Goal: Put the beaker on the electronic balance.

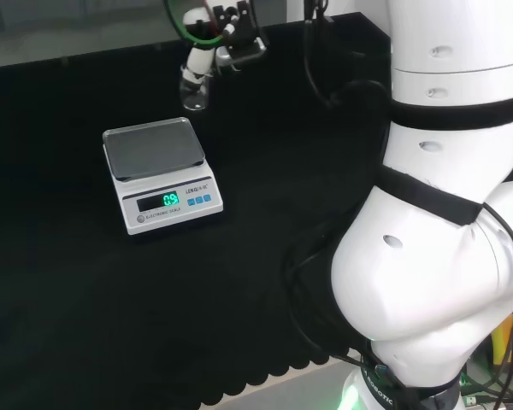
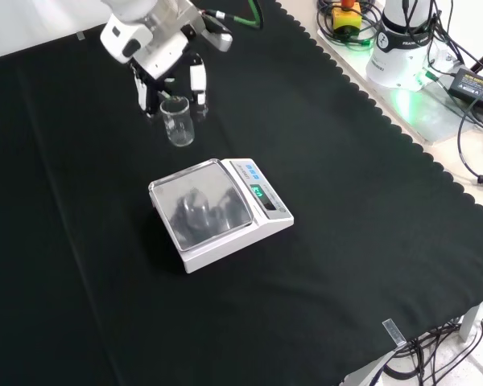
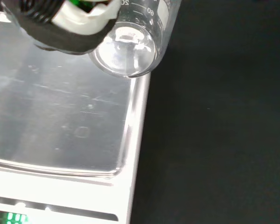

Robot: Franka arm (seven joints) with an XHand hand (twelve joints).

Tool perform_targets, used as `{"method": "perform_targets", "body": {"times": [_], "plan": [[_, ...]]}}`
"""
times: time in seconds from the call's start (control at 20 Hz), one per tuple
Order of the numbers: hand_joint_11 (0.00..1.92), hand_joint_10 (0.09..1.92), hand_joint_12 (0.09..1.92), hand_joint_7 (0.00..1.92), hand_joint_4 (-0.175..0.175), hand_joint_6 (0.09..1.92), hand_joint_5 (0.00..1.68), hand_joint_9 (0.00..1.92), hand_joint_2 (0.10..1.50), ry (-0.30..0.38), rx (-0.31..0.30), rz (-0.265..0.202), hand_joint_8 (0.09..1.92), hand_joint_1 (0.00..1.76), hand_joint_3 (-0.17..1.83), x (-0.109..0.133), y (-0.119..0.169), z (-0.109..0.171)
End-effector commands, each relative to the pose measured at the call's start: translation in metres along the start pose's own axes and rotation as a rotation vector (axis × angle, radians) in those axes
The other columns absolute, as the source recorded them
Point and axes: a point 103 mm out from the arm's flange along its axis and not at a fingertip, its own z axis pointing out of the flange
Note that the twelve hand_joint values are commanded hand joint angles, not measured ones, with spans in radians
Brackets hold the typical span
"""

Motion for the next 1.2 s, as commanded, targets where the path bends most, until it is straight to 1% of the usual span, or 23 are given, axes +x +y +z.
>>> {"method": "perform_targets", "body": {"times": [0.05, 0.15, 0.3, 0.35, 0.6, 0.9, 1.0, 1.1, 1.2], "plan": [[1.71, 0.09, 0.46, 1.19, -0.056, 0.76, 1.13, 1.59, 1.03, -0.039, 0.037, -0.052, 0.67, 1.14, 0.02, 0.036, 0.013, 0.009], [1.71, 0.09, 0.46, 1.19, -0.057, 0.76, 1.13, 1.59, 1.03, -0.044, 0.036, -0.048, 0.67, 1.14, 0.02, 0.041, 0.016, 0.013], [1.71, 0.09, 0.46, 1.19, -0.058, 0.76, 1.13, 1.59, 1.03, -0.049, 0.012, -0.043, 0.67, 1.14, 0.02, 0.045, 0.017, 0.019], [1.71, 0.09, 0.46, 1.19, -0.059, 0.76, 1.13, 1.59, 1.04, -0.048, 0.005, -0.040, 0.67, 1.14, 0.02, 0.051, 0.018, 0.021], [1.71, 0.09, 0.46, 1.19, -0.061, 0.76, 1.13, 1.59, 1.04, -0.032, -0.018, -0.023, 0.67, 1.14, 0.02, 0.058, 0.021, 0.029], [1.71, 0.09, 0.46, 1.19, -0.062, 0.76, 1.13, 1.59, 1.04, -0.063, -0.041, 0.021, 0.67, 1.14, 0.02, 0.064, 0.028, 0.036], [1.71, 0.09, 0.46, 1.19, -0.062, 0.76, 1.13, 1.59, 1.04, -0.075, -0.048, 0.027, 0.67, 1.14, 0.02, 0.065, 0.028, 0.037], [1.71, 0.09, 0.46, 1.19, -0.062, 0.76, 1.13, 1.60, 1.04, -0.090, -0.038, 0.041, 0.67, 1.14, 0.02, 0.071, 0.029, 0.038], [1.71, 0.09, 0.46, 1.19, -0.062, 0.77, 1.13, 1.60, 1.04, -0.108, -0.035, 0.043, 0.67, 1.14, 0.02, 0.074, 0.030, 0.039]]}}
